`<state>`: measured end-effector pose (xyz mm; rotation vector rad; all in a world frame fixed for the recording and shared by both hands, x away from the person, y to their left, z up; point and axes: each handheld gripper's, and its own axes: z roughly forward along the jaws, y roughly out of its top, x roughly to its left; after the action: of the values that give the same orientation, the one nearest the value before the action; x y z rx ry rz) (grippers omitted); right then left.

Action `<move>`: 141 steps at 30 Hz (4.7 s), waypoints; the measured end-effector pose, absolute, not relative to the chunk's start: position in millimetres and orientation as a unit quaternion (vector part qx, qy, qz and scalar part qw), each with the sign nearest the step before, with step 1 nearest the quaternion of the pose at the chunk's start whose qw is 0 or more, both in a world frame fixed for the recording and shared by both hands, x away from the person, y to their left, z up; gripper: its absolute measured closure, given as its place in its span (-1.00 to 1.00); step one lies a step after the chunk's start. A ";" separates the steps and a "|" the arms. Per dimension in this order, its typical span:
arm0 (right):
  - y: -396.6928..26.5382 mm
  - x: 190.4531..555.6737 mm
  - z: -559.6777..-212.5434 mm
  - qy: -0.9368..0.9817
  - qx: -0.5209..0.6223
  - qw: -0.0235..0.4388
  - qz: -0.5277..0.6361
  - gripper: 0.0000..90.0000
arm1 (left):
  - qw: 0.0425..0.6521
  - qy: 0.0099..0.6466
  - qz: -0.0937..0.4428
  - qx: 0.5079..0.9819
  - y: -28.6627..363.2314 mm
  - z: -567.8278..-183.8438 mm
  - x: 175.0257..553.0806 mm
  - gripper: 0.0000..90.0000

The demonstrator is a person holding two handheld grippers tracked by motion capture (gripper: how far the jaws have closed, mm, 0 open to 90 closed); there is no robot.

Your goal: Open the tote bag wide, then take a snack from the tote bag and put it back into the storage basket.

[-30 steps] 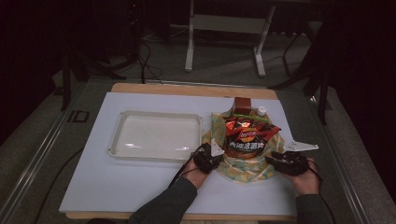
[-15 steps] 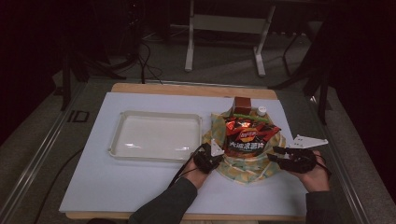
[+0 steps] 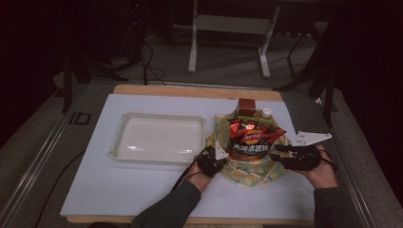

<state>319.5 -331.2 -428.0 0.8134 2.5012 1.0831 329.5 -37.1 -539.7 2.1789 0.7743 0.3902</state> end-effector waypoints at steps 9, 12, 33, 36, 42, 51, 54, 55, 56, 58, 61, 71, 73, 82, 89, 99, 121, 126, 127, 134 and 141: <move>-328.2 323.3 -421.2 0.874 0.273 0.144 0.376 0.16 | 0.388 0.305 0.153 0.856 -37.1 -539.6 329.4 0.96; -327.8 325.0 -418.5 0.872 0.276 0.143 0.378 0.16 | 0.388 0.305 0.153 0.856 -37.1 -539.7 329.5 0.96; -328.7 339.4 -406.1 0.860 0.283 0.139 0.402 0.14 | 0.388 0.305 0.153 0.856 -37.0 -539.7 329.5 0.95; -329.7 342.6 -403.6 0.855 0.287 0.139 0.408 0.14 | 0.389 0.306 0.153 0.856 -36.9 -539.7 329.5 0.95; -329.6 350.3 -397.6 0.849 0.291 0.136 0.420 0.09 | 0.389 0.306 0.153 0.855 -37.0 -539.8 329.5 0.95; -323.3 365.2 -395.6 0.851 0.287 0.114 0.426 0.30 | 0.390 0.307 0.153 0.855 -36.6 -539.7 329.5 0.93; -321.9 366.3 -395.2 0.855 0.282 0.109 0.420 0.52 | 0.391 0.308 0.152 0.854 -36.6 -539.7 329.5 0.92; -321.9 366.6 -395.0 0.857 0.281 0.108 0.418 0.58 | 0.390 0.308 0.153 0.854 -36.7 -539.7 329.5 0.92; -321.8 366.8 -394.7 0.859 0.280 0.107 0.416 0.62 | 0.390 0.308 0.153 0.854 -36.7 -539.7 329.4 0.91; -321.5 366.4 -393.9 0.861 0.277 0.103 0.415 0.69 | 0.390 0.308 0.153 0.854 -36.7 -539.7 329.4 0.91; -320.5 365.3 -392.5 0.863 0.273 0.103 0.413 0.76 | 0.390 0.307 0.155 0.854 -36.8 -539.7 329.2 0.90; -317.9 363.6 -389.5 0.862 0.270 0.103 0.418 0.89 | 0.391 0.307 0.157 0.853 -36.4 -539.4 328.6 0.87; -317.0 363.0 -388.7 0.861 0.267 0.103 0.421 0.93 | 0.392 0.307 0.157 0.853 -36.3 -539.4 328.6 0.86; -314.3 359.9 -382.3 0.857 0.257 0.096 0.436 0.98 | 0.395 0.307 0.159 0.851 -35.8 -539.3 328.1 0.81; -315.3 357.2 -375.2 0.851 0.251 0.094 0.451 0.99 | 0.396 0.308 0.160 0.850 -35.5 -539.2 328.1 0.80; -323.3 352.6 -362.5 0.839 0.249 0.100 0.473 0.99 | 0.395 0.309 0.161 0.850 -35.3 -539.2 328.2 0.80; -317.3 352.5 -338.1 0.813 0.237 0.100 0.523 0.99 | 0.398 0.309 0.164 0.848 -35.0 -539.0 327.5 0.75; -319.7 350.6 -328.5 0.807 0.235 0.108 0.531 0.99 | 0.397 0.310 0.166 0.848 -35.2 -539.0 327.4 0.75; -320.2 350.5 -327.4 0.805 0.236 0.108 0.533 0.99 | 0.397 0.310 0.166 0.848 -35.2 -539.0 327.4 0.75; -322.8 349.1 -319.4 0.799 0.234 0.115 0.542 0.99 | 0.397 0.309 0.166 0.848 -35.3 -539.0 327.3 0.74; -321.4 349.9 -310.7 0.791 0.232 0.118 0.554 1.00 | 0.396 0.308 0.168 0.849 -35.7 -539.0 326.9 0.74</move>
<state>349.9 -321.4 -310.7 0.6797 2.3128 1.6217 326.9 -35.7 -539.0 2.1514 0.7799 0.4246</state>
